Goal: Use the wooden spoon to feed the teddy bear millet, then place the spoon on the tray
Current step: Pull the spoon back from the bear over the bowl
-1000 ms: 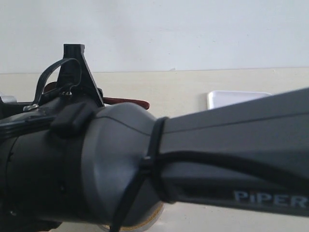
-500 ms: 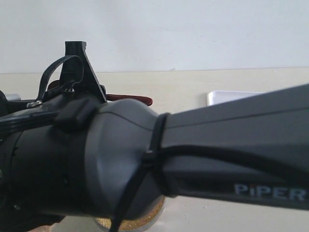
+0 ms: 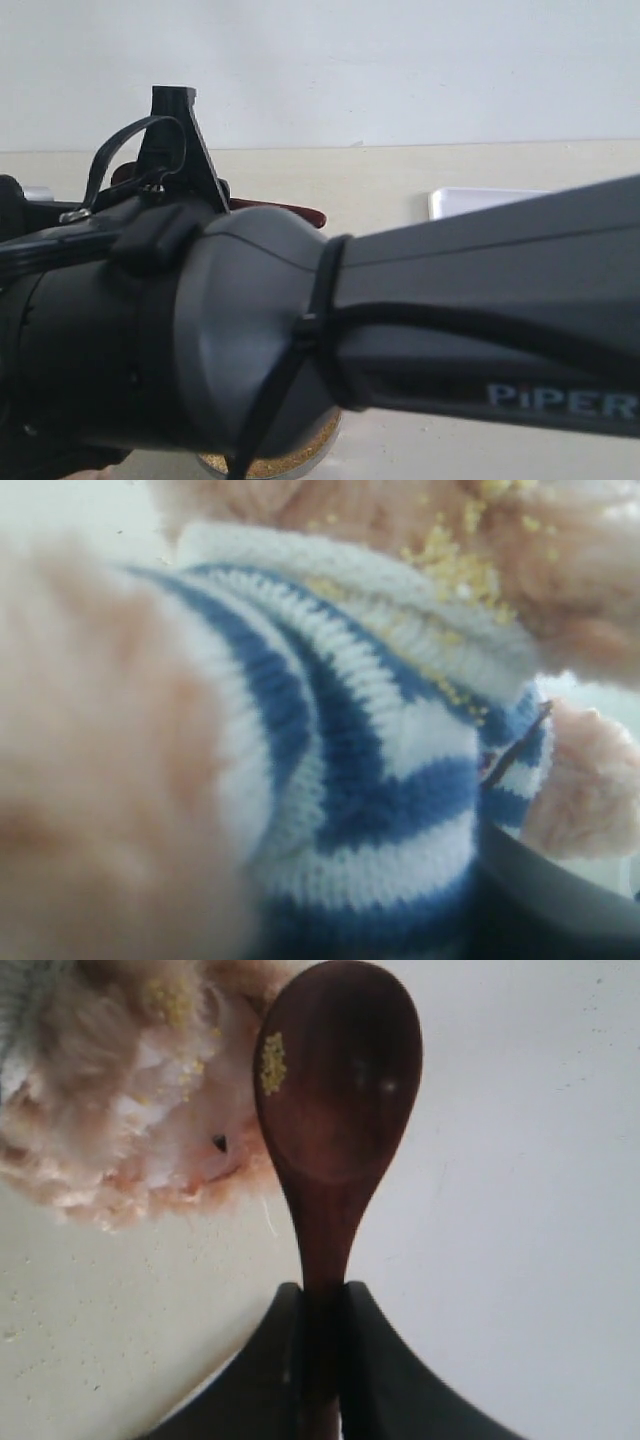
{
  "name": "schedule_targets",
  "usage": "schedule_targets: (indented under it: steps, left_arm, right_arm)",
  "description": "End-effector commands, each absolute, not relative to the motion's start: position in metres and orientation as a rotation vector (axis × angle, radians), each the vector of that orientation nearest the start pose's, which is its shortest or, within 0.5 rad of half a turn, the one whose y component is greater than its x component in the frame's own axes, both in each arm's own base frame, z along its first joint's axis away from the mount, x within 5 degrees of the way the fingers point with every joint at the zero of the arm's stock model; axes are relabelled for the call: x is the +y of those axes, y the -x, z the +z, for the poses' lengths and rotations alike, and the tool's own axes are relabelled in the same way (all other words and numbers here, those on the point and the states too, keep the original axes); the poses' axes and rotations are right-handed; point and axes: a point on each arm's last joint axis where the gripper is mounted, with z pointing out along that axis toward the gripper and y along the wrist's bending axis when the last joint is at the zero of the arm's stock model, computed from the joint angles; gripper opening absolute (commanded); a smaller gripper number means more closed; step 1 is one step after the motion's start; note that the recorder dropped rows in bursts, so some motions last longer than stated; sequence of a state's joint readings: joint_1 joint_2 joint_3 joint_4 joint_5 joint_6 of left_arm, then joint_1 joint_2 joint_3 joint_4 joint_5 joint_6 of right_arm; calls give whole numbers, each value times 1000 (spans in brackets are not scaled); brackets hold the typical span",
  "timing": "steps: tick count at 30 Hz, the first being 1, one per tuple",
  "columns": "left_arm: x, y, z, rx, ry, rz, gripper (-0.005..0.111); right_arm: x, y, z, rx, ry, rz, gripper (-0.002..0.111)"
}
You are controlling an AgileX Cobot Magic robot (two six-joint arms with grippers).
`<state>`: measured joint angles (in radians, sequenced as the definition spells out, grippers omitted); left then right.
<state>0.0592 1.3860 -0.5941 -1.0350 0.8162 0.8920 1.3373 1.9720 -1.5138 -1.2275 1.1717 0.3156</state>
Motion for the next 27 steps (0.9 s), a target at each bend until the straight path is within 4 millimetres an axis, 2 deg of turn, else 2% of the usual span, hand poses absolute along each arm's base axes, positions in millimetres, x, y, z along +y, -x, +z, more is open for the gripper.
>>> schedule_targets:
  steps: [1, 6, 10, 13, 17, 20, 24, 27]
  left_arm:
    - [-46, -218, 196, 2610, -165, -923, 5]
    - [-45, -219, 196, 2608, -162, -914, 5]
    - [-45, -219, 196, 2607, -159, -914, 5]
    - [-45, -220, 197, 2596, -137, -918, 5]
    - [-45, -221, 197, 2593, -130, -916, 5]
    - [-44, -224, 200, 2579, -132, -896, 5]
    - [-45, -228, 207, 2572, -150, -907, 5]
    - [-45, -228, 208, 2570, -151, -916, 5]
  right_arm:
    - [369, -175, 265, 1623, 1457, -910, 0]
    - [367, -169, 286, 1607, 1478, -752, 0]
    - [358, -165, 313, 1597, 1437, -655, 0]
    - [351, -159, 324, 1624, 1482, -577, 0]
    - [338, -157, 323, 1758, 1642, -398, 0]
    - [327, -170, 317, 1846, 1708, -361, 0]
    - [327, -178, 313, 1808, 1745, -425, 0]
    - [335, -180, 307, 1763, 1755, -409, 0]
